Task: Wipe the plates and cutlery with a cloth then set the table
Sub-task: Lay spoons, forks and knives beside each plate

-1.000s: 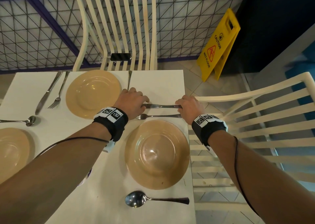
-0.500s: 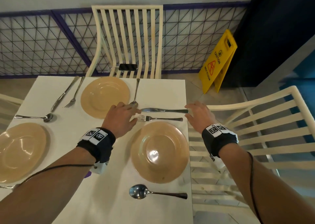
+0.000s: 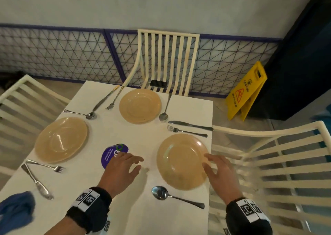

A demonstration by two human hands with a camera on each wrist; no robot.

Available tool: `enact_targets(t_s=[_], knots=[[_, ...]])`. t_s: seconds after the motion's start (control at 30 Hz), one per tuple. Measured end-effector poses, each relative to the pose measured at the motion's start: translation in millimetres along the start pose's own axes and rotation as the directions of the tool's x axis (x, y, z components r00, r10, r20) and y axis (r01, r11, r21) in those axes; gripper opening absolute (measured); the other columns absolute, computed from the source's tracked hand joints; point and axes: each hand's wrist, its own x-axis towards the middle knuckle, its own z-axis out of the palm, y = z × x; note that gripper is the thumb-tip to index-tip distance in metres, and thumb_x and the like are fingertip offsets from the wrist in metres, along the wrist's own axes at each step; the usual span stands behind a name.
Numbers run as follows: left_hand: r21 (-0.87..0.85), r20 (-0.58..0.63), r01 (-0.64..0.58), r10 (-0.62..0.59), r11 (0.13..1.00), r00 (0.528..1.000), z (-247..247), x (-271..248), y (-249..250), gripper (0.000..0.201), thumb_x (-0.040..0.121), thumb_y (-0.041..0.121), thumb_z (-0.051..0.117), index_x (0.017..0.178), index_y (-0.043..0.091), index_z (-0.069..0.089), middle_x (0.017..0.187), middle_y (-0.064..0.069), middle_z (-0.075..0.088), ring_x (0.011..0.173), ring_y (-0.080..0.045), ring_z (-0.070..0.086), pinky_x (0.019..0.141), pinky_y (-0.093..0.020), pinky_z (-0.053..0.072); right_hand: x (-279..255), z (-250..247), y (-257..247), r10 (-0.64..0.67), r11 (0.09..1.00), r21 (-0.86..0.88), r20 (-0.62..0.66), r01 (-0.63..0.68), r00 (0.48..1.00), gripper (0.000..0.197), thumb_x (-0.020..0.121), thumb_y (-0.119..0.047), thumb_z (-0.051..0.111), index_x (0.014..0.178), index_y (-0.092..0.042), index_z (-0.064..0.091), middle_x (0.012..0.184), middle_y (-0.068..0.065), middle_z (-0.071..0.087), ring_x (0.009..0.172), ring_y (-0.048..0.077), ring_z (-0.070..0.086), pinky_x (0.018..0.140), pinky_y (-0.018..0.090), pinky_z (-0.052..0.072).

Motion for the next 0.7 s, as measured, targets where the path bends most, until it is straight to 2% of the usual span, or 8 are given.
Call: enact_targets(t_s=[0.1,0.2,0.3,0.43,0.5,0.57,0.67,0.7], knots=[[-0.030,-0.022,0.084,-0.085,0.996,0.996,-9,-32,-11,0.024,0.087,0.029,0.075,0.109,0.040,0.072,0.094,0.023,0.067,0.094,-0.007,0.060,0.082,-0.026,0.050,-38,25,-11,-0.047,0.999,0.025,0.020,0.046,0.999,0.027,0.092,-0.030,0.068,0.119,-0.032,0.068,0.109,-0.016,0.061,0.109,0.013,0.055,0.087,0.025,0.041],[-0.096,0.019,0.143,-0.142,0.985,0.990,-17,-60,-27,0.025,0.089,0.035,0.072,0.112,0.045,0.068,0.100,0.027,0.065,0.093,0.003,0.057,0.083,-0.017,0.048,-72,58,-26,-0.114,0.991,0.075,0.010,0.113,0.993,0.028,0.085,-0.025,0.076,0.111,-0.035,0.070,0.099,-0.022,0.062,0.099,0.013,0.064,0.080,0.027,0.049],[-0.152,0.058,0.147,-0.140,0.977,0.988,-29,-79,-44,0.023,0.091,0.038,0.068,0.110,0.051,0.065,0.098,0.031,0.062,0.088,0.009,0.055,0.080,-0.008,0.043,-97,88,-48,-0.109,0.990,0.094,0.021,0.107,0.994,0.036,0.080,-0.033,0.075,0.110,-0.047,0.061,0.093,-0.028,0.060,0.088,0.004,0.065,0.069,0.023,0.054],[-0.241,0.112,0.129,-0.105,0.962,0.988,-50,-100,-73,0.020,0.094,0.038,0.063,0.106,0.054,0.063,0.095,0.031,0.063,0.090,0.005,0.058,0.080,-0.010,0.043,-116,130,-90,-0.077,0.996,0.055,0.064,0.074,0.995,0.053,0.071,-0.038,0.074,0.115,-0.057,0.052,0.089,-0.038,0.053,0.078,-0.008,0.059,0.060,0.013,0.049],[-0.265,0.125,0.125,-0.095,0.956,0.988,-61,-110,-92,0.019,0.094,0.039,0.062,0.106,0.053,0.064,0.096,0.030,0.063,0.090,0.004,0.058,0.080,-0.012,0.045,-121,150,-113,-0.064,0.996,0.067,0.052,0.061,0.997,0.052,0.072,-0.039,0.075,0.108,-0.068,0.051,0.091,-0.040,0.056,0.082,-0.008,0.059,0.062,0.015,0.051],[-0.288,0.143,0.134,-0.096,0.948,0.985,-70,-121,-113,0.019,0.094,0.039,0.062,0.107,0.052,0.065,0.097,0.029,0.064,0.090,0.003,0.059,0.081,-0.015,0.047,-123,166,-135,-0.066,0.995,0.072,0.046,0.062,0.997,0.056,0.076,-0.035,0.078,0.105,-0.074,0.049,0.089,-0.034,0.061,0.086,-0.008,0.059,0.063,0.018,0.054],[-0.329,0.143,0.163,-0.121,0.930,0.982,-91,-131,-141,0.020,0.094,0.035,0.064,0.103,0.053,0.065,0.096,0.027,0.065,0.089,0.001,0.061,0.081,-0.019,0.050,-120,179,-173,-0.089,0.991,0.105,0.068,0.081,0.994,0.044,0.082,-0.033,0.076,0.101,-0.067,0.055,0.098,-0.026,0.061,0.093,-0.003,0.058,0.066,0.024,0.056],[-0.333,0.132,0.166,-0.128,0.928,0.983,-96,-131,-151,0.021,0.093,0.034,0.065,0.101,0.053,0.065,0.095,0.025,0.066,0.088,0.000,0.061,0.081,-0.020,0.051,-115,182,-185,-0.086,0.990,0.119,0.067,0.078,0.994,0.039,0.084,-0.033,0.074,0.101,-0.063,0.057,0.096,-0.025,0.062,0.094,-0.002,0.059,0.069,0.026,0.056]])
